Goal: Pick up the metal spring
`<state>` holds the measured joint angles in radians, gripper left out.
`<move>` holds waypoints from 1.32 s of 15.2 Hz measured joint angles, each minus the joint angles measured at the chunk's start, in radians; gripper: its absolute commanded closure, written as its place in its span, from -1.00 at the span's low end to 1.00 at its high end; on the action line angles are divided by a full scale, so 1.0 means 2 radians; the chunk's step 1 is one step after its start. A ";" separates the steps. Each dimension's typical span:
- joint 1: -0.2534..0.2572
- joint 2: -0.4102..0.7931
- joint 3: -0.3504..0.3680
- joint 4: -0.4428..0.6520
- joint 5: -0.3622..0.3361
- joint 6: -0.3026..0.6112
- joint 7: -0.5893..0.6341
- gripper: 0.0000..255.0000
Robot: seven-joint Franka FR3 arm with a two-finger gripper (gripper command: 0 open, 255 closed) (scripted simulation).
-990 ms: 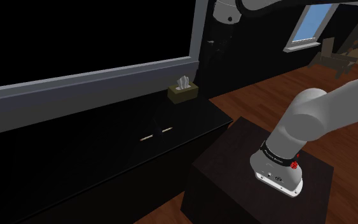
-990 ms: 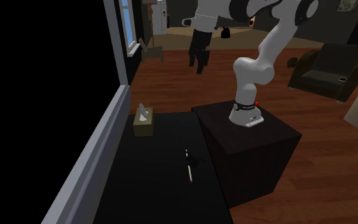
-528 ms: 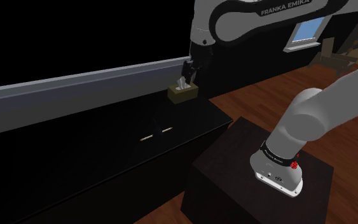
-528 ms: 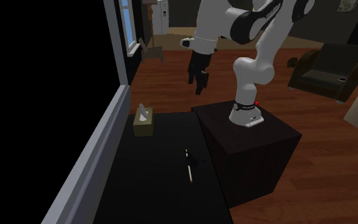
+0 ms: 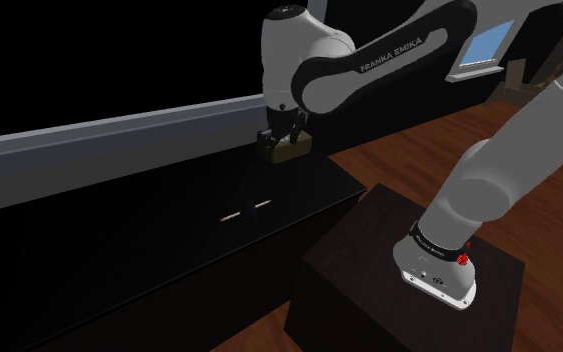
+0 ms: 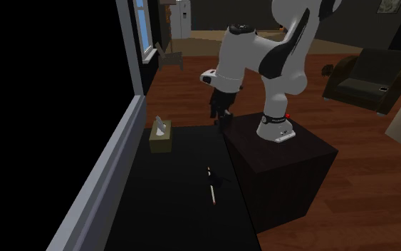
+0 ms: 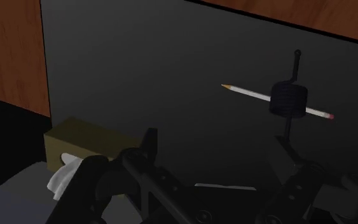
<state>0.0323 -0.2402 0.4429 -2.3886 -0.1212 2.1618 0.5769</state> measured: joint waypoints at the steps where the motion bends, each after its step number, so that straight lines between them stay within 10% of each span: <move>1: -0.002 0.023 0.009 0.004 -0.013 0.012 0.019 -1.00; 12: 0.039 0.269 0.035 0.133 -0.179 0.022 0.215 -1.00; 20: 0.060 0.327 0.017 0.144 -0.222 0.048 0.257 -1.00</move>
<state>0.1519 0.4132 0.4771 -2.1014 -0.5659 2.2586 1.0900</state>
